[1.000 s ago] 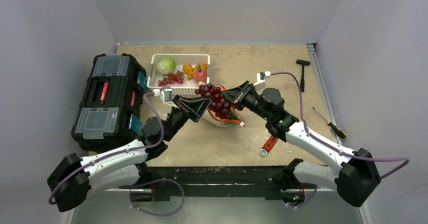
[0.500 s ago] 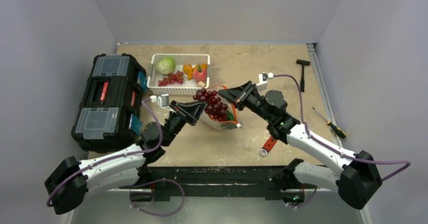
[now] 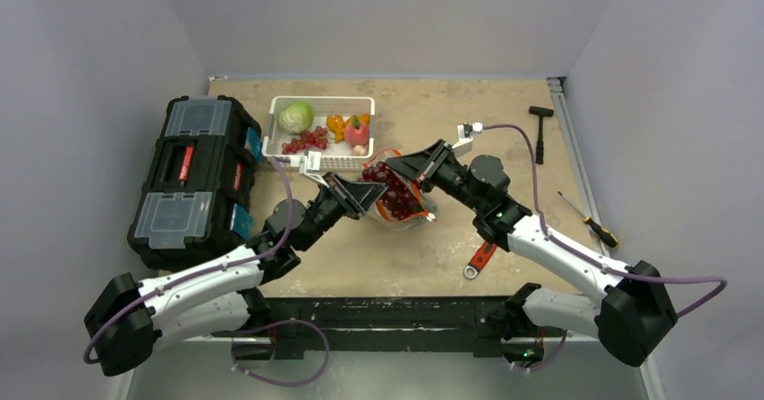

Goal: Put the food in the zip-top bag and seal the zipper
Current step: Place the fake fruit in the zipper food storage bag.

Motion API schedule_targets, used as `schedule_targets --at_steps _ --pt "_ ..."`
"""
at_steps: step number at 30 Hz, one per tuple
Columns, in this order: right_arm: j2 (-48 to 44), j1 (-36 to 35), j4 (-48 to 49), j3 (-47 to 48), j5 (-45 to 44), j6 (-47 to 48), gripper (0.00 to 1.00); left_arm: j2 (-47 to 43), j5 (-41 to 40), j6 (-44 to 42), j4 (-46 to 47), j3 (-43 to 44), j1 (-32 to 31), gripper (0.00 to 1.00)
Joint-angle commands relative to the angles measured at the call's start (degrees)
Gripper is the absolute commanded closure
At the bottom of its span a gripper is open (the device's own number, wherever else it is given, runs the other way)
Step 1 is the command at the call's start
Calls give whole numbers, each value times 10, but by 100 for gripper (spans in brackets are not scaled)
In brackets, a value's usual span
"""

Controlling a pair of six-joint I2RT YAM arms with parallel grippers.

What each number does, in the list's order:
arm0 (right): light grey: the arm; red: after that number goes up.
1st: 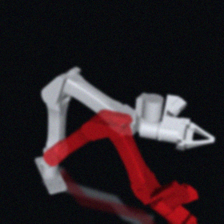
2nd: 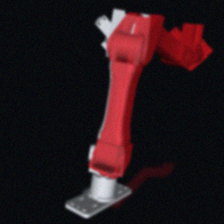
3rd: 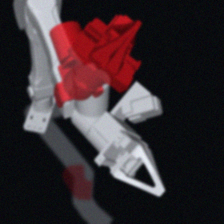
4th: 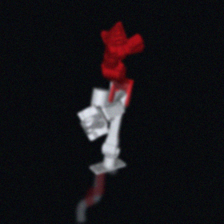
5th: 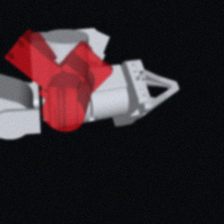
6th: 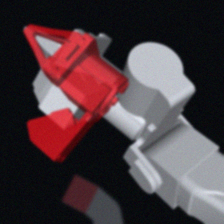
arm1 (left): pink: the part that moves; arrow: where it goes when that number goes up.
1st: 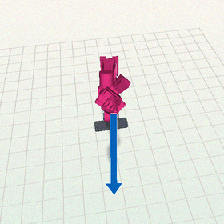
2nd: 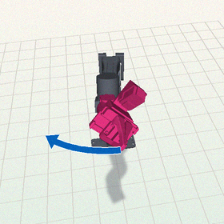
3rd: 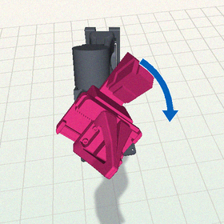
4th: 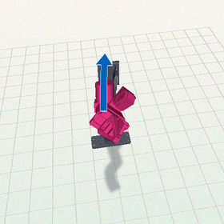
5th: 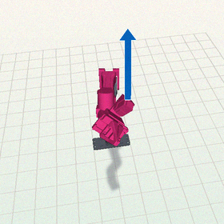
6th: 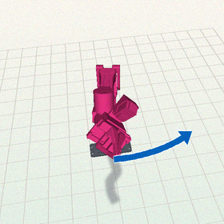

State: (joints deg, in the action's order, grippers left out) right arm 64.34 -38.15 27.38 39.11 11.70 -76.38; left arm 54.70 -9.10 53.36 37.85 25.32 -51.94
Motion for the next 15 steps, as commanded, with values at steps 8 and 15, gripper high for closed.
schedule_targets --at_steps 8,15 --pt "1 2 78 39 25 -15 100 10 -17 153 -167 102 -20 100" --pt "25 2 102 39 43 -36 100 73 8 128 -254 165 -26 100"
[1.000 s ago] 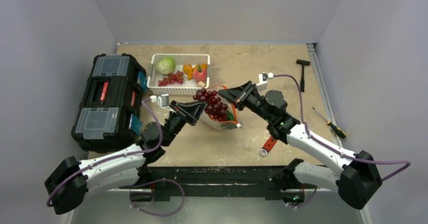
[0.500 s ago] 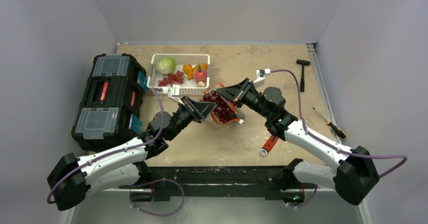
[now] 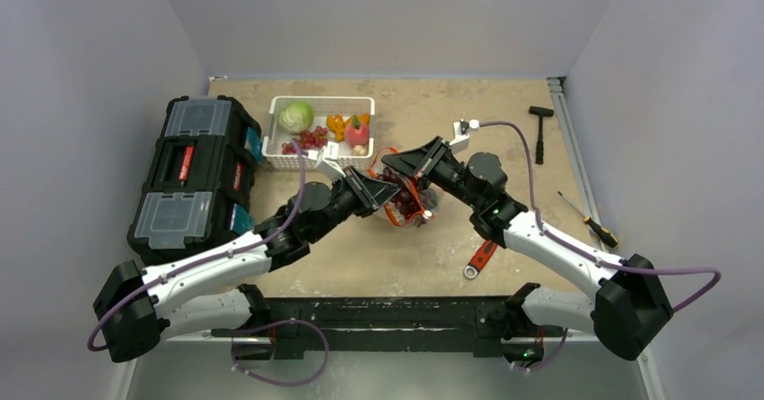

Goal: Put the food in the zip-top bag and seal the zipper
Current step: Place the fake fruit in the zipper food storage bag.

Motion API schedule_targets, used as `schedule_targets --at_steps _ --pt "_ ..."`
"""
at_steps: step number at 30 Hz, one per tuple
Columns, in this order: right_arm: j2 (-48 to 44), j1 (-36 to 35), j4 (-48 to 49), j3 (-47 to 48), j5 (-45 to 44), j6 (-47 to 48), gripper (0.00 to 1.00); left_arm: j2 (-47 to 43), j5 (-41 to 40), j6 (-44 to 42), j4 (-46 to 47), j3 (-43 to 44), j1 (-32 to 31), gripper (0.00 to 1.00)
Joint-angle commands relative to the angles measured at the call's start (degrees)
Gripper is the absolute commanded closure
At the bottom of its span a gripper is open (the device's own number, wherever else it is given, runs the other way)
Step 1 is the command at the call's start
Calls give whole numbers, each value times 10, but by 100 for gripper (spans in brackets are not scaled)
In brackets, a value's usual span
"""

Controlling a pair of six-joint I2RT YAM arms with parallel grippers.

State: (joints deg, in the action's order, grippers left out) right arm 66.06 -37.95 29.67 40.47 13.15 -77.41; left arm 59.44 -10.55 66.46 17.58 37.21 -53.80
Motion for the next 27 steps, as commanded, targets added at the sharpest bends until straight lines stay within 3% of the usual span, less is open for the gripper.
schedule_targets --at_steps 1,4,7,15,18,23,27 --pt "12 1 83 23 33 -26 100 32 19 -1 -93 66 -9 100" --pt "17 0 90 17 30 -26 100 46 -26 15 -263 129 -22 100" --pt "16 1 76 21 27 -15 100 55 -71 48 -362 171 -26 97" --pt "17 0 81 24 47 -19 100 67 -72 -42 -412 220 -26 97" --pt "10 1 65 22 39 -4 100 58 -94 -52 -458 228 -24 78" --pt "6 1 57 10 30 14 100 34 -130 -40 -526 247 -23 33" --pt "-8 1 23 16 17 49 100 -11 -120 -56 -549 251 -22 25"
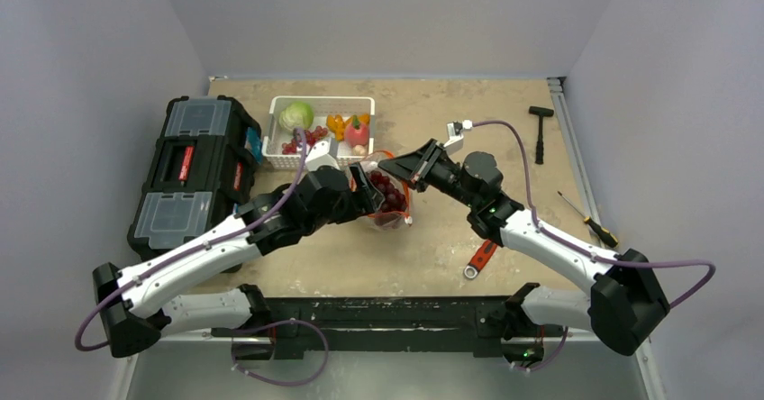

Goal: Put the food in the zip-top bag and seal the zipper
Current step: Place the fake fruit in the zipper food storage bag.

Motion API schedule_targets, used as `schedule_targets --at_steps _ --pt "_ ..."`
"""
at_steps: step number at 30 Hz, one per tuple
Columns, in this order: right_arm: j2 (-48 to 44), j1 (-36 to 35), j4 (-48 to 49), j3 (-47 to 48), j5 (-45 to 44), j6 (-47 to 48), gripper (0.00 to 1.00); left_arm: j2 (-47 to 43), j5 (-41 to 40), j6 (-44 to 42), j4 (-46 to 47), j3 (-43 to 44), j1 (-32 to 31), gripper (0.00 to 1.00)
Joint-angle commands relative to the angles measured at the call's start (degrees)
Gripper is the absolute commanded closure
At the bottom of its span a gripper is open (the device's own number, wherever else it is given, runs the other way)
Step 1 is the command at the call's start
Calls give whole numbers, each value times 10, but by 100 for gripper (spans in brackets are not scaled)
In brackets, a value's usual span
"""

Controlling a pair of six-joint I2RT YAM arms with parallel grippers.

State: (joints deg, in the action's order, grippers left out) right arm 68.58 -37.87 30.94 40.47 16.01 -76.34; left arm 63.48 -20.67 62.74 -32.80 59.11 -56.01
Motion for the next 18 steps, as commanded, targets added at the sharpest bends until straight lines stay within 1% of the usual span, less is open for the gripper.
schedule_targets --at_steps 1,3,5,8,9,12,14,16,18 --pt "-36 -1 -2 21 -14 51 100 -63 -11 -25 -47 31 0 23" --pt "-45 0 -28 32 -18 77 100 -87 4 -47 -56 31 0 25" --pt "-50 0 -44 41 -24 103 100 -108 6 -50 -64 14 0 30" --pt "-54 0 -67 53 -36 125 100 -135 41 -57 -5 -41 2 46" --pt "-55 -1 -72 55 -40 129 100 -138 60 -57 25 -59 2 48" --pt "-59 -1 -79 53 -44 133 100 -122 114 -43 117 -99 2 48" --pt "-64 -1 -82 52 -47 134 100 -95 122 -25 121 -102 2 49" --pt "-66 0 -84 52 -47 135 100 -76 108 -14 121 -103 2 51" --pt "-70 -1 -87 50 -47 136 100 -69 95 -15 144 -113 2 56"
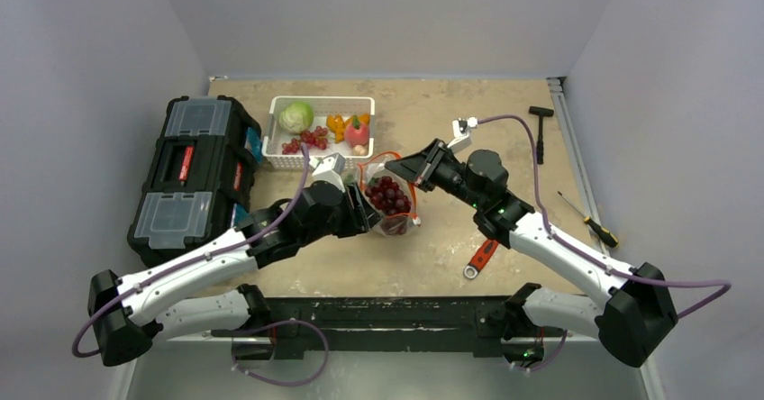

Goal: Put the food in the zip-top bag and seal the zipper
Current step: Place the fake fruit in the zipper food storage bag, then adjust the zipper food storage bag at the center of the board.

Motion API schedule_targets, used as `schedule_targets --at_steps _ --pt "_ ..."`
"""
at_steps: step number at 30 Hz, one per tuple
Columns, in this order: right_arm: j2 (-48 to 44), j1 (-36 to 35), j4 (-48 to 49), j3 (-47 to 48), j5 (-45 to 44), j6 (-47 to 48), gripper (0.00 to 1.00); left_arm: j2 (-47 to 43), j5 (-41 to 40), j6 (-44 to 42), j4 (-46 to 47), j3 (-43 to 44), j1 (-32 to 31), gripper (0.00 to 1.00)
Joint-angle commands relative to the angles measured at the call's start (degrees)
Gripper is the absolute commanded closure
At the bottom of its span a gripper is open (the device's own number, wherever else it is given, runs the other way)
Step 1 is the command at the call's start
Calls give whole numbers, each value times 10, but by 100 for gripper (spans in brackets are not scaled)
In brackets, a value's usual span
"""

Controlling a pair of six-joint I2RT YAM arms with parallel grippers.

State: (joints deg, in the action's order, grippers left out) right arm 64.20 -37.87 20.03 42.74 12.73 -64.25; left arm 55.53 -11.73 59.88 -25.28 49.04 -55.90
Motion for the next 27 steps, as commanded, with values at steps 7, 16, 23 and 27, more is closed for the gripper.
schedule_targets --at_steps 7,16,23,27 --pt "-34 -1 20 25 -17 16 100 31 -17 82 101 -39 1 63" --pt "-41 -1 17 27 -23 17 100 71 11 156 153 -58 11 61" --pt "-42 0 16 25 -25 20 100 79 16 196 167 -70 12 61" --pt "-43 -1 16 26 -26 21 100 80 11 212 203 -92 14 63"
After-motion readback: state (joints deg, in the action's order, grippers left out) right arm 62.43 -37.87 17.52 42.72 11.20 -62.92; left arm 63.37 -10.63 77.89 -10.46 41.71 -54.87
